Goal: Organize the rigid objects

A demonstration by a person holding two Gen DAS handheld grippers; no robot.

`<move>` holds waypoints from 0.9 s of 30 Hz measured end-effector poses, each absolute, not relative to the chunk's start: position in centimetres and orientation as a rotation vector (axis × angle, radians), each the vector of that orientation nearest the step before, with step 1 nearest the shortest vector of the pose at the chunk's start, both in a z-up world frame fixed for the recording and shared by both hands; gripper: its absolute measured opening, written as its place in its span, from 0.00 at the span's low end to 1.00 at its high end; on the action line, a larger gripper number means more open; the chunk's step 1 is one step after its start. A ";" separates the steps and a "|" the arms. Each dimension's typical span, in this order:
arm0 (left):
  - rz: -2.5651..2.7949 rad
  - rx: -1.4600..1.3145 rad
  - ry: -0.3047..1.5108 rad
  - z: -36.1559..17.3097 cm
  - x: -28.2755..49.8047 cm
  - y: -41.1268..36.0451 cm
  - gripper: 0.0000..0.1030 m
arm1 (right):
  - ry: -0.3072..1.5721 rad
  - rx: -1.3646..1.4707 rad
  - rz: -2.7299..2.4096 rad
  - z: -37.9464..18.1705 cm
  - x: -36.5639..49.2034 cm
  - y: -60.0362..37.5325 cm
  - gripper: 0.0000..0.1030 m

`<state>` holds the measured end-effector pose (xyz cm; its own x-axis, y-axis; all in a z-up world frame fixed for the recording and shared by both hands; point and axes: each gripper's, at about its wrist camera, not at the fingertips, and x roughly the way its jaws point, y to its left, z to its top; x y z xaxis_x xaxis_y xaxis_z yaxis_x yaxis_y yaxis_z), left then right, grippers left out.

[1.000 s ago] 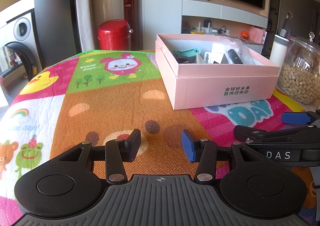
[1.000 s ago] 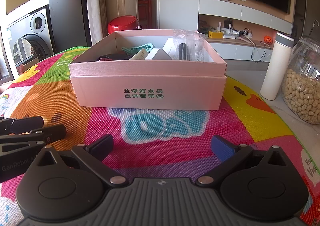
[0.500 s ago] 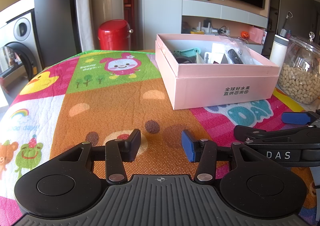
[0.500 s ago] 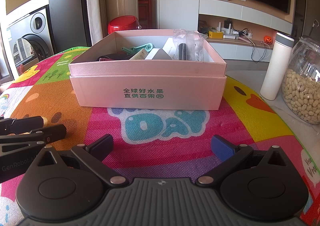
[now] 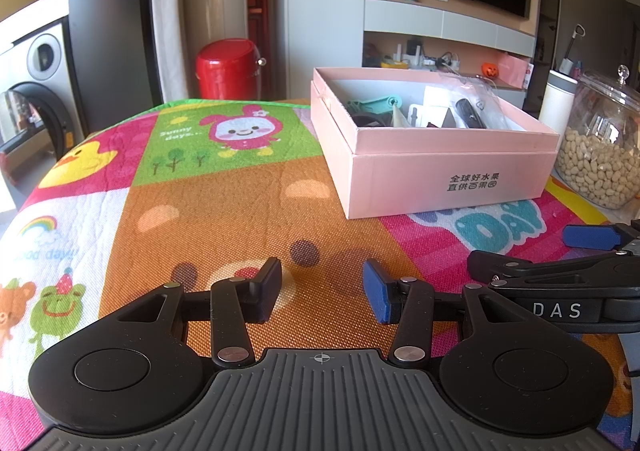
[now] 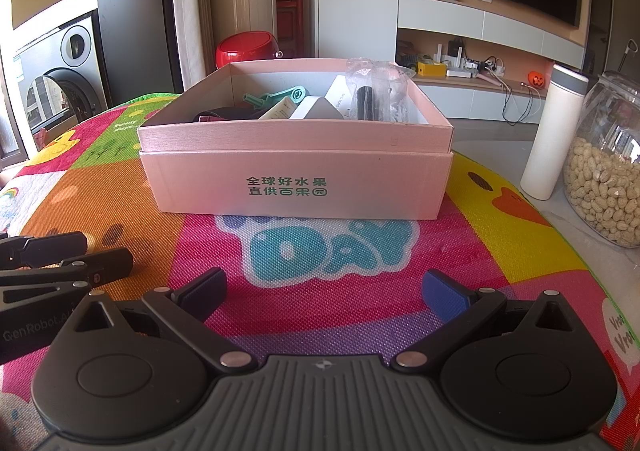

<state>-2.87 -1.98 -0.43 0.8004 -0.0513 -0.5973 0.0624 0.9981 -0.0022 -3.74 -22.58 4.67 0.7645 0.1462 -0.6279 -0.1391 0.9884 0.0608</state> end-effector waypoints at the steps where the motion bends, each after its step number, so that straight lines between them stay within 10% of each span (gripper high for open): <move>1: -0.061 0.018 0.640 -0.4 -2.9 -2.0 0.49 | 0.683 0.011 0.155 4.7 -3.8 -22.6 1.00; 27: -0.042 0.045 0.643 -0.4 -3.3 -2.4 0.49 | 0.683 0.011 0.155 4.7 -3.7 -22.6 1.00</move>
<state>-3.30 -2.41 -0.36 0.7993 -0.0249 -0.6004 0.0530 0.9982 0.0292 -3.73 -22.58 4.67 0.7645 0.1463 -0.6277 -0.1391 0.9884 0.0610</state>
